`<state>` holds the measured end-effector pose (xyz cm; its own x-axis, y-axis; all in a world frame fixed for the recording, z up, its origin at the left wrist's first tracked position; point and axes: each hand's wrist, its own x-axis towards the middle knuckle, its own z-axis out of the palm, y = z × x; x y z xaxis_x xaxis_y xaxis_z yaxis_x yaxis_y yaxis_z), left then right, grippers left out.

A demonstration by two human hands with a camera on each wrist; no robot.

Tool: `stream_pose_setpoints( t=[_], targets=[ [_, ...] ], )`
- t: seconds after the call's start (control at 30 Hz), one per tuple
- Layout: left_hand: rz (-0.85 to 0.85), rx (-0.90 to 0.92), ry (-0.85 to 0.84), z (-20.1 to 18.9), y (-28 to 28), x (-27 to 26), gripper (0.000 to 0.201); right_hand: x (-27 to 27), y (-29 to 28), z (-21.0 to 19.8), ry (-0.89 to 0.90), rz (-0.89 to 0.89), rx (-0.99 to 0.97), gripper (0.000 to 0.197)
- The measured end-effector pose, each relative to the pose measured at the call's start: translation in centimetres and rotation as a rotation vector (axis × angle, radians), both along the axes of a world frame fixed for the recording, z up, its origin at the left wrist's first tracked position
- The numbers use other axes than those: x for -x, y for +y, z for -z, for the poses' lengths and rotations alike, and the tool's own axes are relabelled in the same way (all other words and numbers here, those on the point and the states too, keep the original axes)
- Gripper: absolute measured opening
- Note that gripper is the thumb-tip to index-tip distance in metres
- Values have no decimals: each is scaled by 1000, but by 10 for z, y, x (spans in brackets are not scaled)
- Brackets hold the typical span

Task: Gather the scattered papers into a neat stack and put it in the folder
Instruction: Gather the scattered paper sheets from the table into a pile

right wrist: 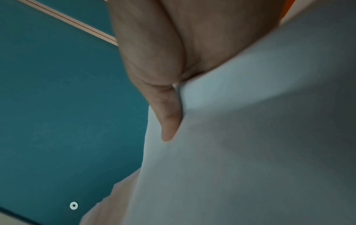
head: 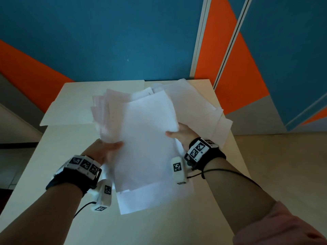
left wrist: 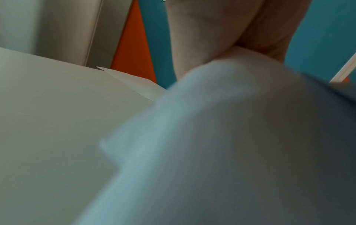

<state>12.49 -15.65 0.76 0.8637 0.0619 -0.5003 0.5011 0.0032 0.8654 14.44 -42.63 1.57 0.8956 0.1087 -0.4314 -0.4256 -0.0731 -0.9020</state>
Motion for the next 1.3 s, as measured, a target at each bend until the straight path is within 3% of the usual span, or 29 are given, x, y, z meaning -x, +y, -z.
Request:
stream_pose_setpoints(
  t=[0.1, 0.17, 0.2, 0.3, 0.33, 0.43, 0.57, 0.7, 0.9, 0.97, 1.03, 1.23, 1.3],
  targets=[
    [-68, -45, -21, 1, 0, -2, 9, -3, -7, -9, 29, -26, -72, 25],
    [-116, -74, -25, 1, 5, -3, 8, -14, -22, -10, 34, -1, 24, 37],
    [-137, -82, -21, 3, 10, -4, 7, -22, -34, -7, 42, 47, 112, 40],
    [-202, -72, -11, 3, 21, -3, 7, -39, -82, 13, 142, 251, 621, 43],
    [-222, -72, -11, 3, 24, -4, 7, -40, -96, 21, 227, 338, 730, 53],
    [-260, -69, -28, 2, 30, -8, 10, -29, -110, 32, 429, 535, 772, 91],
    [-272, -57, -45, 7, 41, -19, 8, -34, -98, 55, 490, 445, 899, 116],
    [-251, -52, -4, 16, 59, -31, 8, -47, -89, 69, 425, 326, 895, 90],
    [-206, -39, -14, 17, 67, -42, 9, -43, -88, 50, 349, 228, 878, 49],
    [-195, -38, -8, 18, 70, -45, 8, -41, -92, 46, 355, 356, 791, 33],
    [-187, -28, 1, 20, 75, -49, 9, -35, -94, 42, 344, 452, 702, 34],
    [-123, -4, 17, 21, 72, -54, 10, 1, -102, 19, 62, 664, 809, 11],
    [-87, -17, 10, 20, 68, -54, 8, 14, -104, 1, -54, 696, 857, 20]
  ],
)
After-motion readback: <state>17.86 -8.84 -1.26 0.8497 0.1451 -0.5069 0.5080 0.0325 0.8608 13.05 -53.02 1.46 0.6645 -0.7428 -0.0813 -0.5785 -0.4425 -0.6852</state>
